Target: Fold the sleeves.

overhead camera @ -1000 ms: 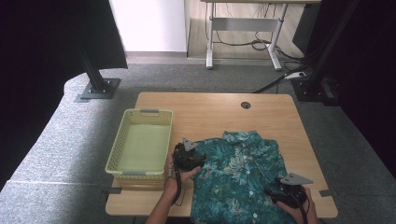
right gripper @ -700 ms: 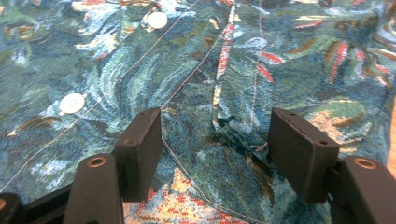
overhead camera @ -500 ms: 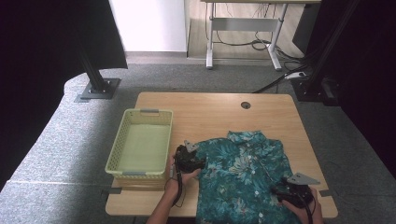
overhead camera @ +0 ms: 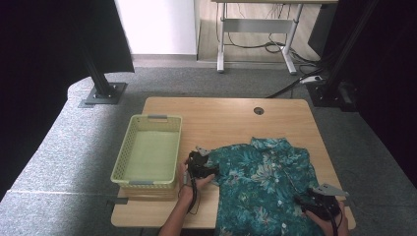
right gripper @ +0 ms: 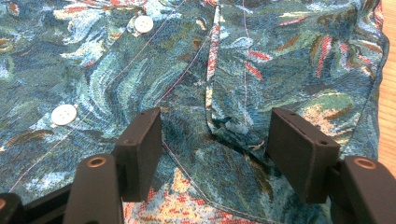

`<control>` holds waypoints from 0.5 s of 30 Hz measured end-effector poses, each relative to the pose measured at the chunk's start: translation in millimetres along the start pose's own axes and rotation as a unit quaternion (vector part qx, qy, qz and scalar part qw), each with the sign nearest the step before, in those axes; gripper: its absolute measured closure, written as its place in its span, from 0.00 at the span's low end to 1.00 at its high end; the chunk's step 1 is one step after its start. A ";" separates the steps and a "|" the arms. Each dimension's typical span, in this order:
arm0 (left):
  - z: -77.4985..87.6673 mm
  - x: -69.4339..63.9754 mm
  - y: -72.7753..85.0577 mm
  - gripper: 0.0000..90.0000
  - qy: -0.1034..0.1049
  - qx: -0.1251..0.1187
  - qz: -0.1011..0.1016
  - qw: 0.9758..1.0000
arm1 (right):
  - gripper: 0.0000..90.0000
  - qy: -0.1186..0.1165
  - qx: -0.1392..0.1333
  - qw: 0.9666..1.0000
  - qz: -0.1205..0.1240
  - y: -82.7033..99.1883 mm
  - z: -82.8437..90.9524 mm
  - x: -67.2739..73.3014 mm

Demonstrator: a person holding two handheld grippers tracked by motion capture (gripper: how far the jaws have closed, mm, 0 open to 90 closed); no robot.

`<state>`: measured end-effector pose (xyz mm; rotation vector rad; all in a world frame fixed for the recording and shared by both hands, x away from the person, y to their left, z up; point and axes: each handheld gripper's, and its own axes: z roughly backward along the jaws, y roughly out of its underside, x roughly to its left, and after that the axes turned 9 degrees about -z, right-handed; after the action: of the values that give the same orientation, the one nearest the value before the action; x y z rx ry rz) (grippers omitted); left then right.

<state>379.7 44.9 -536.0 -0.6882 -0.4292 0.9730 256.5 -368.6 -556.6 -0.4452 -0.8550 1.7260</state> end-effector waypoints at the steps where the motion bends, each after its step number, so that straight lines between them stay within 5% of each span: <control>1: -1.8 1.2 1.1 0.31 0.000 0.003 0.003 1.000 | 0.39 0.000 0.000 1.000 0.000 0.0 0.0 0.0; 10: -7.5 3.4 4.3 0.29 -0.026 0.015 0.001 1.000 | 0.39 0.001 0.001 1.000 0.000 -0.1 0.1 0.3; 15: -9.7 1.3 1.7 0.53 -0.039 0.007 -0.012 0.999 | 0.39 0.002 0.001 1.000 0.000 -0.2 0.1 0.5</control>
<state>385.2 43.5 -544.1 -0.6329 -0.4988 0.9824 256.5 -368.2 -556.3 -0.4469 -0.8496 1.7250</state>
